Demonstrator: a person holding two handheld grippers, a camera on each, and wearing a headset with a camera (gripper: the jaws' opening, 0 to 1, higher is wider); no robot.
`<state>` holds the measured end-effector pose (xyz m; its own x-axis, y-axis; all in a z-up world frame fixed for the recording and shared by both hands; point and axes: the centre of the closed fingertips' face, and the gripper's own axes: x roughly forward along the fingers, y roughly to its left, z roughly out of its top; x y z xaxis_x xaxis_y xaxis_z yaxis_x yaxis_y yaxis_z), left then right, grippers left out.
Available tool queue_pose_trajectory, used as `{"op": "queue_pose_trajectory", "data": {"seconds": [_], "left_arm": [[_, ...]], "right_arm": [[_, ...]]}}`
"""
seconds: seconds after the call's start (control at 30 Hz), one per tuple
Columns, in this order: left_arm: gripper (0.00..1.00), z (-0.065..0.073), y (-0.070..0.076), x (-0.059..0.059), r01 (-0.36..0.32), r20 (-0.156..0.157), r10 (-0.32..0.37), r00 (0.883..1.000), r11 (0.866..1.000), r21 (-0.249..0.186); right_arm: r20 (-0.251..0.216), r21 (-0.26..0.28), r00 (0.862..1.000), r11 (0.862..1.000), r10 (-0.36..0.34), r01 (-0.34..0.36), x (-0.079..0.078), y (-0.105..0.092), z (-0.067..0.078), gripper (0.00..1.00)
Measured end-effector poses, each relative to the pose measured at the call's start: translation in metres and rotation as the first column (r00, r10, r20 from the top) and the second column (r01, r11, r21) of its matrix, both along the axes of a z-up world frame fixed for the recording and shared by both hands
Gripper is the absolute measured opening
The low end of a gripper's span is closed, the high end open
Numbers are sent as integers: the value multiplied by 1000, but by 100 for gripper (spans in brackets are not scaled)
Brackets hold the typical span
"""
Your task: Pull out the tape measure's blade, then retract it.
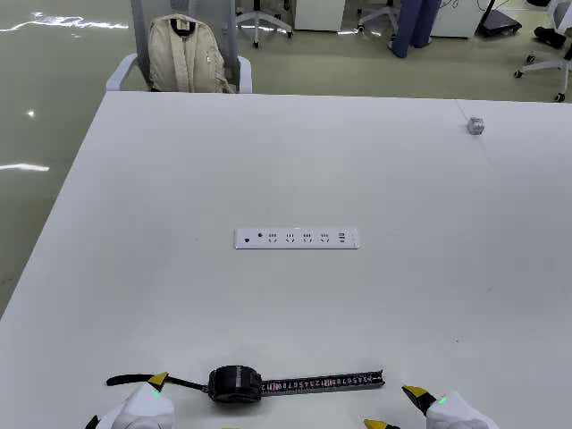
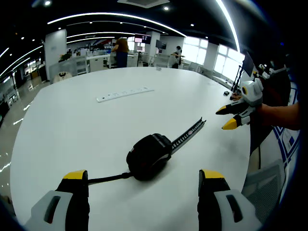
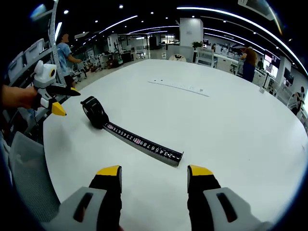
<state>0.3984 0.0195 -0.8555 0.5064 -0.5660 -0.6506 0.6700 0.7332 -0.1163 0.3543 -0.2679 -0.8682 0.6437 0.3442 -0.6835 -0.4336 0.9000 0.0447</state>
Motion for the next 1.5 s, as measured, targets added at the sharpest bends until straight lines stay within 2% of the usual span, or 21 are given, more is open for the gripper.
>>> {"op": "queue_pose_trajectory", "data": {"seconds": [0.3, 0.43, 0.7, 0.77, 1.1, 1.27, 1.5], "left_arm": [[94, 5, 3, -15, -37, -14, 37, 999, 999, -8], [94, 6, 3, -16, -39, -17, 39, 999, 999, -9], [94, 16, 2, -32, -67, -12, 67, 998, 998, -18], [95, 19, 0, -36, -65, -15, 64, 998, 997, -36], [99, 29, -5, -48, -97, -17, 96, 995, 993, -61], [100, 33, -2, -52, -114, -6, 114, 993, 992, -53], [100, 38, 7, -58, -146, -15, 146, 989, 988, -39]], "right_arm": [[16, 14, 1000, 1000, -24, 24, -10, 5, 8, 61], [15, 15, 1000, 1000, -26, 25, -11, 6, 8, 63], [28, 32, 998, 998, -62, 61, -25, 13, 20, 67], [31, 34, 997, 997, -69, 68, -27, 13, 22, 69], [45, 38, 995, 996, -88, 87, -34, 15, 33, 73], [46, 38, 994, 995, -99, 97, -40, 14, 39, 76], [53, 25, 994, 995, -99, 98, -48, 10, 47, 77]]}}
